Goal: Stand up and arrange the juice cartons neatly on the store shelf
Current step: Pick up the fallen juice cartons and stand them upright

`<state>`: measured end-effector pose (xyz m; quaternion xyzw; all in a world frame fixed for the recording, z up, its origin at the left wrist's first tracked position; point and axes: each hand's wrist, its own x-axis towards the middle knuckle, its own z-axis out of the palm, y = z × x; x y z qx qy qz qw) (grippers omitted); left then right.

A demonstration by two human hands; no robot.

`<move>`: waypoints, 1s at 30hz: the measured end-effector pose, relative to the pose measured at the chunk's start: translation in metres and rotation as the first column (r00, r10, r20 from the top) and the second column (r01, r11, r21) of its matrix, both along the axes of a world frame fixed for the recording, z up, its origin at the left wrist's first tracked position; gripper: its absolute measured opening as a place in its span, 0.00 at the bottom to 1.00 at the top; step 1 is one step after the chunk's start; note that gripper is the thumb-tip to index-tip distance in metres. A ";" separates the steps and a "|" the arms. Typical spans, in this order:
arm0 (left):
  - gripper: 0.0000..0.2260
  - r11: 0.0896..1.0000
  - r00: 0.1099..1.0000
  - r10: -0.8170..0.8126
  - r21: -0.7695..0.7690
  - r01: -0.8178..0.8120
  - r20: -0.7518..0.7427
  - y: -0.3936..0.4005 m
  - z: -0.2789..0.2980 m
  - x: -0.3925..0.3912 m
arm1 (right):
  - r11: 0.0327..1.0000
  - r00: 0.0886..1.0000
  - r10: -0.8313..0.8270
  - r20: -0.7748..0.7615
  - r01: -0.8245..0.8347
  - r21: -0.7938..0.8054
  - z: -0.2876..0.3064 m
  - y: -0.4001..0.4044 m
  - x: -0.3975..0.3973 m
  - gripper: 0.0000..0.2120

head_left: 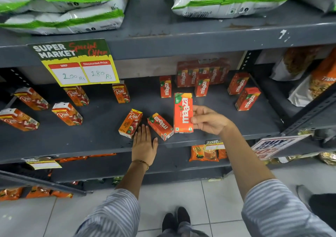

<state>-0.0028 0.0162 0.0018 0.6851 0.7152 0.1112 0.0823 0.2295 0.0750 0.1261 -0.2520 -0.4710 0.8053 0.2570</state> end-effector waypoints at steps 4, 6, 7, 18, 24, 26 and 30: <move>0.31 1.000 1.000 0.010 0.007 -0.011 0.022 -0.002 0.003 0.001 | 0.986 0.985 0.148 -0.091 -0.139 0.092 0.030 -0.008 0.003 0.23; 0.34 1.000 1.000 0.010 -0.005 -0.010 0.007 -0.001 0.002 0.001 | 0.969 0.966 0.222 -0.132 -0.203 0.142 0.045 -0.010 0.004 0.22; 0.32 1.000 1.000 0.015 -0.013 -0.014 0.004 0.000 0.001 0.000 | 0.962 0.958 0.249 -0.144 -0.227 0.152 0.051 -0.011 0.004 0.21; 0.43 1.000 1.000 0.010 -0.012 -0.009 0.022 -0.002 0.003 0.001 | 0.968 0.963 -0.131 0.235 0.074 0.240 0.020 0.002 0.030 0.19; 0.43 1.000 1.000 0.021 -0.017 -0.021 0.023 -0.002 0.003 0.003 | 0.773 0.608 -0.630 0.483 0.548 0.318 -0.035 0.033 0.054 0.21; 0.43 0.999 0.999 0.029 -0.016 -0.029 0.028 0.000 0.002 0.002 | 0.722 0.527 -0.684 0.504 0.588 0.365 -0.043 0.045 0.057 0.19; 0.42 1.000 0.999 0.026 -0.012 -0.026 0.044 0.000 0.001 0.001 | 0.692 0.468 -0.718 0.516 0.562 0.453 -0.051 0.058 0.061 0.19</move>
